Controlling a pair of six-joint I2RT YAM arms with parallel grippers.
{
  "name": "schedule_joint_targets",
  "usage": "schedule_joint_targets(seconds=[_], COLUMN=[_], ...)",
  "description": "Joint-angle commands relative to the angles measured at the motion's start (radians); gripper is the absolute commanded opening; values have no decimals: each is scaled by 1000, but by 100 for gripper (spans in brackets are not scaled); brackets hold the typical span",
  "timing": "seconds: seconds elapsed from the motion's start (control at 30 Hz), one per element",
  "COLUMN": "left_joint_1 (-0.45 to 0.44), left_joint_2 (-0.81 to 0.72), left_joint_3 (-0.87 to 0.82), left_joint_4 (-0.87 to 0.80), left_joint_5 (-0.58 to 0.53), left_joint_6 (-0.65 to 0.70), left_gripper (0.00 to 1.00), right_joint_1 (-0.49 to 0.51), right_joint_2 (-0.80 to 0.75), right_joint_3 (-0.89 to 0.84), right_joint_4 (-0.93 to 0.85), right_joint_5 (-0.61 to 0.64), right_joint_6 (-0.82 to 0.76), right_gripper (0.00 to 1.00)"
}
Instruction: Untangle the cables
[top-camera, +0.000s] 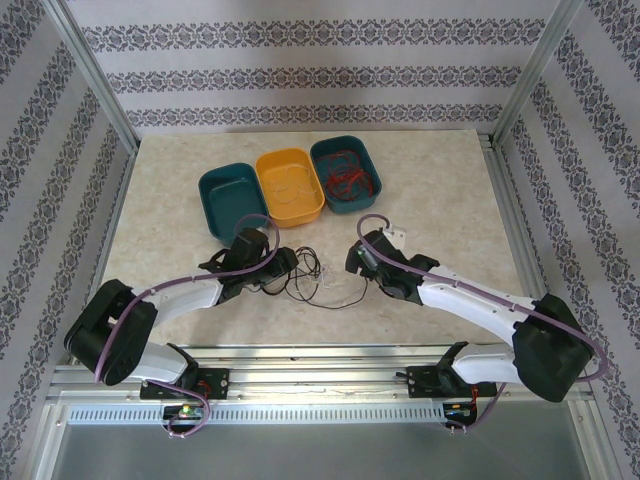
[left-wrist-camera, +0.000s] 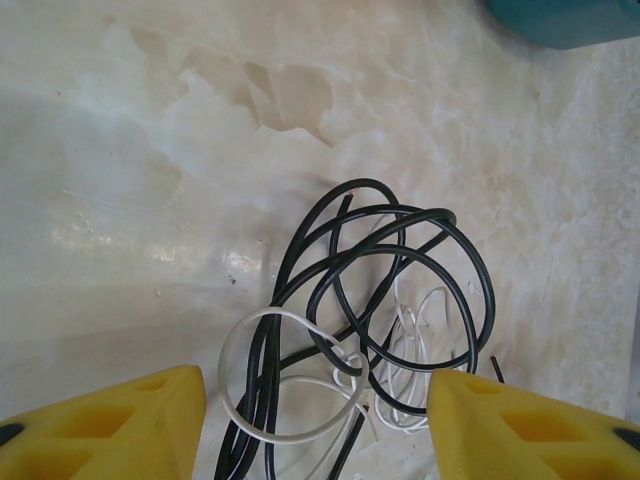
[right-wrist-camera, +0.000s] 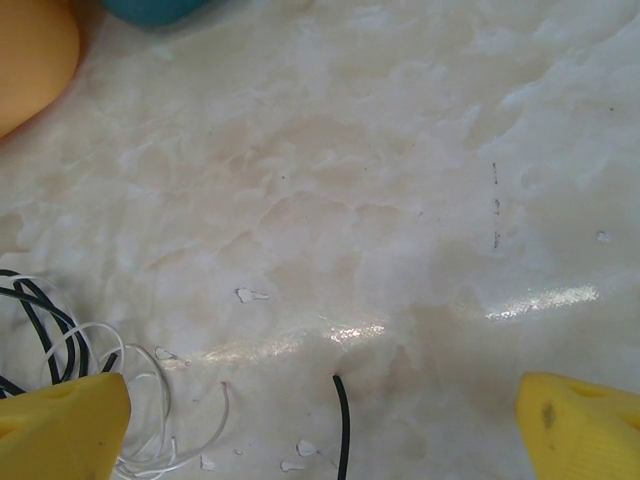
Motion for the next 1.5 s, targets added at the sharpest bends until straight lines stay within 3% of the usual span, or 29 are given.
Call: schedule_joint_targets(seconds=[0.0, 0.3, 0.4, 0.6, 0.73, 0.8, 1.2, 1.47], left_joint_1=[-10, -10, -10, -10, -10, -13, -23, -24], left_joint_2=[9, 33, 41, 22, -13, -36, -169, -232], left_joint_3=[-16, -24, -21, -10, 28, 49, 128, 178], left_joint_4=[67, 81, 87, 58, -19, -59, -138, -154], left_joint_5=[9, 11, 23, 14, 0, -6, 153, 286], left_joint_6=[-51, -60, -55, -28, 43, 85, 303, 385], left_gripper=[60, 59, 54, 28, 6, 0, 0, 0], right_joint_1=[-9, -11, -11, -10, -9, -6, 55, 54], right_joint_2=[14, 23, 25, 22, 20, 18, 6, 140], right_joint_3=[22, 24, 25, 21, 14, 13, 55, 141], right_joint_4=[-15, -10, -10, -8, 0, 11, 91, 106], right_joint_5=[-9, -16, -16, -16, -23, -31, -52, -160], right_joint_6=[9, 10, 10, 13, 6, -4, -114, -139], right_gripper=[98, 98, 98, 98, 98, 98, 98, 95])
